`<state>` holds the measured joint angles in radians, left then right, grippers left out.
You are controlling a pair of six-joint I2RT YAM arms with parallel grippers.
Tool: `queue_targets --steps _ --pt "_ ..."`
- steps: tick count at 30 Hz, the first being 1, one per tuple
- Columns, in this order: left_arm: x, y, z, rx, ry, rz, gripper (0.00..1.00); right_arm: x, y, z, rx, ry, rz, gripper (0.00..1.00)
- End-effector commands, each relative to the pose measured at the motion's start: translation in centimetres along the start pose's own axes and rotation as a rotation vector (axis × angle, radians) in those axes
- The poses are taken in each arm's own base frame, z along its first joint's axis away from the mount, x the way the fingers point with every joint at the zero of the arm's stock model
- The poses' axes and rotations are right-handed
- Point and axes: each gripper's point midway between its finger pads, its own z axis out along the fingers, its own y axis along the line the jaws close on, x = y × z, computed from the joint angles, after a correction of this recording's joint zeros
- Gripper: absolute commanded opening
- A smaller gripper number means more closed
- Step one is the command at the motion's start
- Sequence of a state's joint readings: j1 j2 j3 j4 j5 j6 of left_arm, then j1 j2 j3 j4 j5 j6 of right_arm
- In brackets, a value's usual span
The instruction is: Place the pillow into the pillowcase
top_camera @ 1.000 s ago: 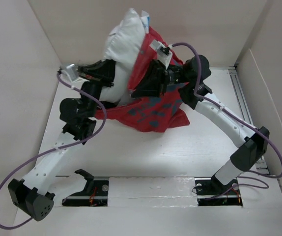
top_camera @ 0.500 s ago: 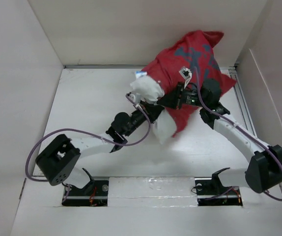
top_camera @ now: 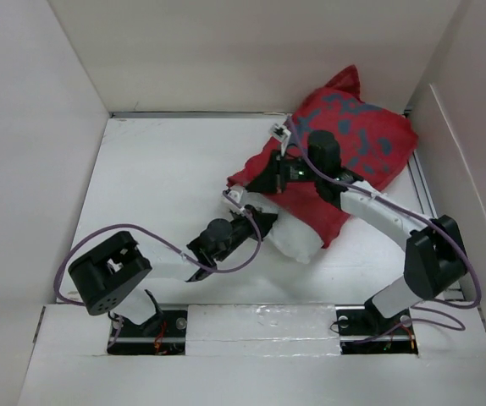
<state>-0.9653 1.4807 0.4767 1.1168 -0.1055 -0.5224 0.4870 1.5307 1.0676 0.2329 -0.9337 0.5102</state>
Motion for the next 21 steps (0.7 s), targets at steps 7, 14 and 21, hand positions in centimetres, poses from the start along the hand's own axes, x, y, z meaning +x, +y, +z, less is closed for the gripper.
queue_targets --steps 7,14,21 --pt "-7.5 5.8 -3.2 -0.124 -0.312 -0.133 0.0 -0.3 18.4 6.0 -0.417 0.155 -0.254 0.0" --pt "-20.8 3.2 -6.2 -0.124 -0.602 -0.045 0.0 -0.3 24.8 7.4 -0.58 0.197 -0.314 0.0" --pt "-23.5 1.7 -10.4 -0.083 -0.726 -0.136 0.0 -2.8 7.3 10.3 -0.348 0.15 -0.106 0.0"
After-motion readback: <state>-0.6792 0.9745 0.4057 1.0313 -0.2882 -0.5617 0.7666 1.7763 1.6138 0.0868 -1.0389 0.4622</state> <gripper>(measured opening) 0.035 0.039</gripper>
